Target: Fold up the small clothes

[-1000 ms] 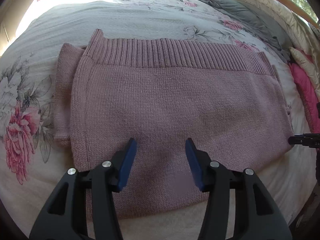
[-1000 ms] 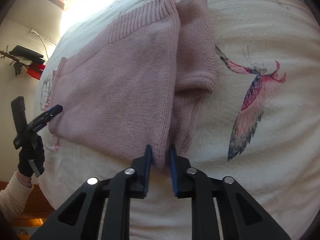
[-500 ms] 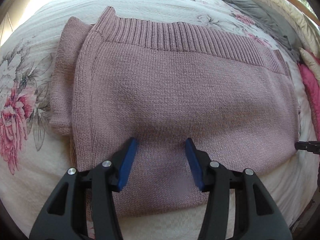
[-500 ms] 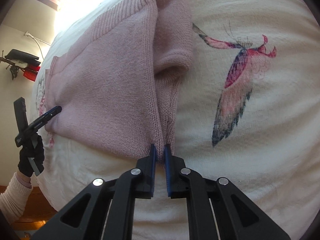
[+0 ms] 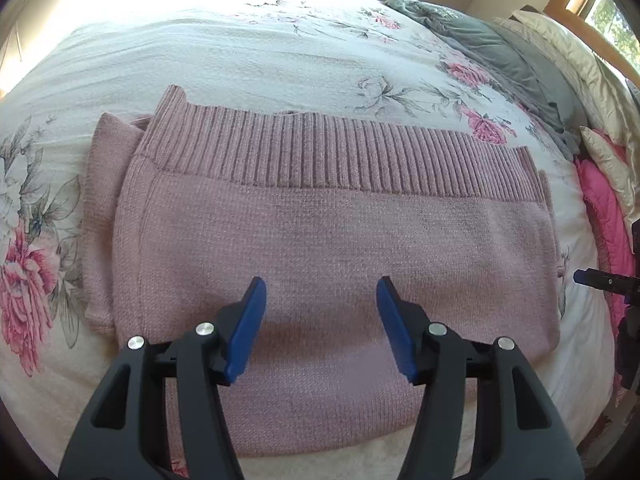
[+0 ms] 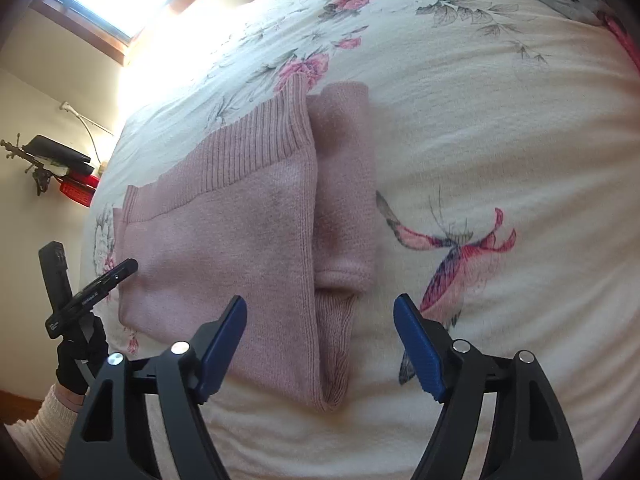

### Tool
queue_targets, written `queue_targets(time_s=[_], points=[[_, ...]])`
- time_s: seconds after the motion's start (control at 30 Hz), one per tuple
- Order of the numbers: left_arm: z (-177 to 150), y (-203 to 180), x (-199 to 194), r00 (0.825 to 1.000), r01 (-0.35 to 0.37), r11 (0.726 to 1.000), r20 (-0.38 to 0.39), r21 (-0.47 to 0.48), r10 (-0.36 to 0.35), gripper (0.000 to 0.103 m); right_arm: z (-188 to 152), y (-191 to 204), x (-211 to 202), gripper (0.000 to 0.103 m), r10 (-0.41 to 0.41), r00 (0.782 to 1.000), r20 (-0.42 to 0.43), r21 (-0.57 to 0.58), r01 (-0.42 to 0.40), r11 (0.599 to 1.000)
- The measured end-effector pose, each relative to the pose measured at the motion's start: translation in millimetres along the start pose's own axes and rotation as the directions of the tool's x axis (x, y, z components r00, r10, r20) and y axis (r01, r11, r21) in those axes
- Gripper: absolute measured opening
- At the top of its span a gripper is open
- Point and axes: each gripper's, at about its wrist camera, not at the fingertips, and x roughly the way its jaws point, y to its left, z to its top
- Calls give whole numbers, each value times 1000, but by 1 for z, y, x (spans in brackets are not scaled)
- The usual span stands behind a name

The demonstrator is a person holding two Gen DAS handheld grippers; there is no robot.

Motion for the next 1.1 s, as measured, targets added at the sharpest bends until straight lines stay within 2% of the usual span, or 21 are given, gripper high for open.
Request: queue_targets(time_s=[0.13,0.3,0.4,0.43,0.47,0.53,0.57,0.6,0.77,1.1], points=[[15,-7,20,1000,5,1000,-2,-18,-5,57,22,-5,27,80,-19,999,-37,23,20,1000],[20,-8,45,999,-7,1000,-38,-17,7,58,29,-2,46,80,-59,997,-48,-4,59,998],[20,-6,49,999,-2,1000,-36,-12,2,59,29,-1,45,60,-67,997,-30,-8,67,998],[19,-6,49,999,0,1000,-36,-11,-1,59,29,-1,44,39,-12,999,-30,1,12,1000],[19,-5,50,999,2,1000,-35,-11,-3,59,27,-4,43,36,26,999,-33,17,-25,1000],[19,-4,50,999,9,1000,-35,-13,-9,59,27,-2,44,37,17,999,-38,8,-16,1000],[19,-4,51,999,12,1000,-34,-14,-13,59,27,-3,46,42,25,999,-47,17,-24,1000],[18,-3,50,999,16,1000,-34,-15,-16,59,28,-6,49,42,37,998,-53,35,-36,999],[18,-1,50,999,30,999,-36,-11,-30,59,26,-8,52,29,24,999,-43,32,-22,999],[17,1,53,998,46,999,-37,-18,-47,60,24,-11,60,28,16,999,-31,55,-14,998]])
